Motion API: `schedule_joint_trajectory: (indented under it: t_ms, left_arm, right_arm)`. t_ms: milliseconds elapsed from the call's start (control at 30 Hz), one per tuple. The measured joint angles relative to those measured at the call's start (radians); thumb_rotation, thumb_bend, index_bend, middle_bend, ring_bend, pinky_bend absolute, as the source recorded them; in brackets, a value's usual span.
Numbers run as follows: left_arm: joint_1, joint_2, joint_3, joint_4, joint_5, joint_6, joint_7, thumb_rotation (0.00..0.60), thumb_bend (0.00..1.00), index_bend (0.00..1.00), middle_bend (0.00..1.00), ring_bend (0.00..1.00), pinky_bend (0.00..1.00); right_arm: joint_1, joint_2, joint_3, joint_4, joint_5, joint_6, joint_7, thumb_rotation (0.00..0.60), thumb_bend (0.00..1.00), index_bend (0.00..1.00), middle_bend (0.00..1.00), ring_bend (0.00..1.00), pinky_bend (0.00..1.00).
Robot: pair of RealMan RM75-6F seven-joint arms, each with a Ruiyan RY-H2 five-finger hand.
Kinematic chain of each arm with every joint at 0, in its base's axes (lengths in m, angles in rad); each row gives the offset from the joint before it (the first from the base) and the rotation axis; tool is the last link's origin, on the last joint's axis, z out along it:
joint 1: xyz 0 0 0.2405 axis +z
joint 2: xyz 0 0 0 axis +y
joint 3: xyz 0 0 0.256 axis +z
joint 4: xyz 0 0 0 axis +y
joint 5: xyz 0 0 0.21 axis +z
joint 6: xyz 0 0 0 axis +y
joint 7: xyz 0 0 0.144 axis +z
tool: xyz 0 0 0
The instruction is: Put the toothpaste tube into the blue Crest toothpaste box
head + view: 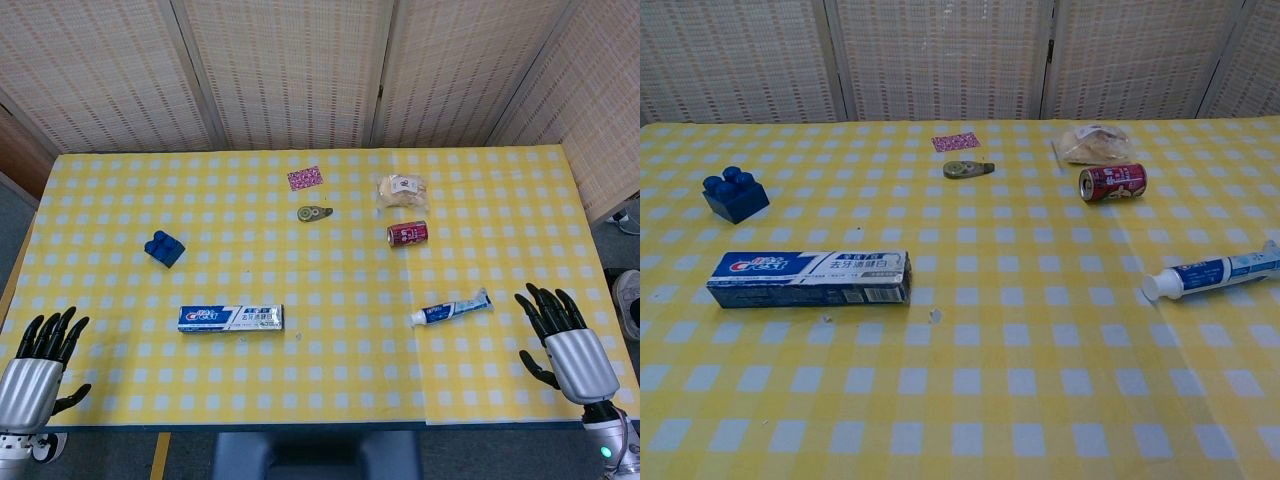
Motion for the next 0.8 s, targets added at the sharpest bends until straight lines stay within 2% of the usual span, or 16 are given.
schedule_joint_trajectory:
  t_ms: [167, 267, 400, 500, 667, 800]
  left_arm:
    - [-0.005, 0.002, 0.003, 0.002, -0.005, -0.018, -0.012, 0.600, 0.15, 0.12, 0.04, 0.00, 0.00]
    - [-0.015, 0.012, 0.017, -0.005, 0.007, -0.040, -0.065, 0.600, 0.16, 0.11, 0.05, 0.00, 0.00]
    - [-0.043, 0.034, 0.040, -0.014, 0.058, -0.063, -0.217, 0.600, 0.18, 0.13, 0.11, 0.05, 0.07]
    - [-0.085, 0.044, 0.050, -0.018, 0.105, -0.088, -0.341, 0.600, 0.21, 0.12, 0.17, 0.12, 0.16]
    - [-0.176, 0.066, 0.055, -0.046, 0.129, -0.206, -0.416, 0.600, 0.20, 0.11, 0.18, 0.13, 0.19]
    - [-0.236, 0.059, 0.027, -0.059, 0.078, -0.301, -0.409, 0.600, 0.19, 0.18, 0.24, 0.15, 0.24]
  right_arm:
    - [0.002, -0.001, 0.003, -0.003, 0.001, 0.000, -0.004, 0.600, 0.35, 0.00, 0.00, 0.00, 0.00]
    - [0.004, -0.002, 0.003, -0.007, -0.004, 0.000, -0.006, 0.600, 0.36, 0.00, 0.00, 0.00, 0.00]
    - [0.003, -0.003, -0.001, -0.013, -0.005, -0.004, -0.011, 0.600, 0.36, 0.00, 0.00, 0.00, 0.00]
    - [0.003, -0.008, 0.004, -0.017, 0.012, -0.011, -0.035, 0.600, 0.36, 0.00, 0.00, 0.00, 0.00]
    - [0.015, -0.025, 0.014, -0.037, 0.035, -0.046, -0.090, 0.600, 0.36, 0.00, 0.00, 0.00, 0.00]
    - [0.032, -0.033, 0.010, -0.043, 0.036, -0.081, -0.099, 0.600, 0.36, 0.00, 0.00, 0.00, 0.00]
